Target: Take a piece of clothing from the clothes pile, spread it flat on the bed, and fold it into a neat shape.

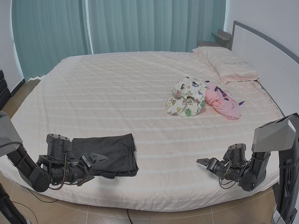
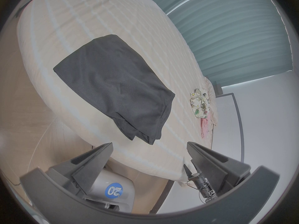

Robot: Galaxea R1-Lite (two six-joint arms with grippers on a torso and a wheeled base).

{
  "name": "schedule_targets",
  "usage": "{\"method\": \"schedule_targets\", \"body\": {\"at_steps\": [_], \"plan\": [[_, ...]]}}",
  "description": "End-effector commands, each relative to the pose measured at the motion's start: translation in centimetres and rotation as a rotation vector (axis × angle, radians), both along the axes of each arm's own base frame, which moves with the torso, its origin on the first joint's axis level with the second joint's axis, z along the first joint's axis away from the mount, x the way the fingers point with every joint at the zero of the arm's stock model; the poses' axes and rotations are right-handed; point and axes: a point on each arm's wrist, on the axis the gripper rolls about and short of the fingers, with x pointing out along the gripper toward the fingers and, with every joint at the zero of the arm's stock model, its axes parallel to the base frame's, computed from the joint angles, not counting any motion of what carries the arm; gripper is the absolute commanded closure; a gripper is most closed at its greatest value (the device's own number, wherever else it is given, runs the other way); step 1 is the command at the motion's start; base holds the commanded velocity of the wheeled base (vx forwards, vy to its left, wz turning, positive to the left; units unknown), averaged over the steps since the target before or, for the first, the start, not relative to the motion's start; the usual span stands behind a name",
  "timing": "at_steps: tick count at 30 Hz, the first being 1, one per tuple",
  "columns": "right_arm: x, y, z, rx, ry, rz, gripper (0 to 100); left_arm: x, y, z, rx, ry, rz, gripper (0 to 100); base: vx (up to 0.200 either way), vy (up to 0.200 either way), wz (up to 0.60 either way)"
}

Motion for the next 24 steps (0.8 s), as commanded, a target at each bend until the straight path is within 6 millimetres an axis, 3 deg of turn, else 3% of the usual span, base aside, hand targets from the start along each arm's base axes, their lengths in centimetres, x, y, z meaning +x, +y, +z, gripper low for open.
{"method": "schedule_targets", "body": {"at_steps": [1, 6, 15, 24], "plan": [[0.0, 0.0, -0.1, 0.001, 0.0, 0.0, 0, 0.8, 2.2, 0.0, -0.05, 0.008, 0.038, 0, 0.0, 0.2, 0.0], [0.2, 0.1, 0.1, 0.004, -0.009, 0.0, 0, 1.1, 3.8, 0.0, -0.09, 0.01, 0.058, 0, 0.0, 0.2, 0.0], [0.4, 0.3, 0.5, 0.014, -0.051, 0.006, 0, 1.8, 4.2, -0.3, -0.097, 0.014, 0.067, 0, 0.0, 0.2, 0.0], [0.1, 2.5, 1.3, 0.04, -0.134, 0.072, 0, 2.0, 4.4, -0.3, -0.099, 0.011, 0.076, 0, 0.0, 0.2, 0.0]]}}
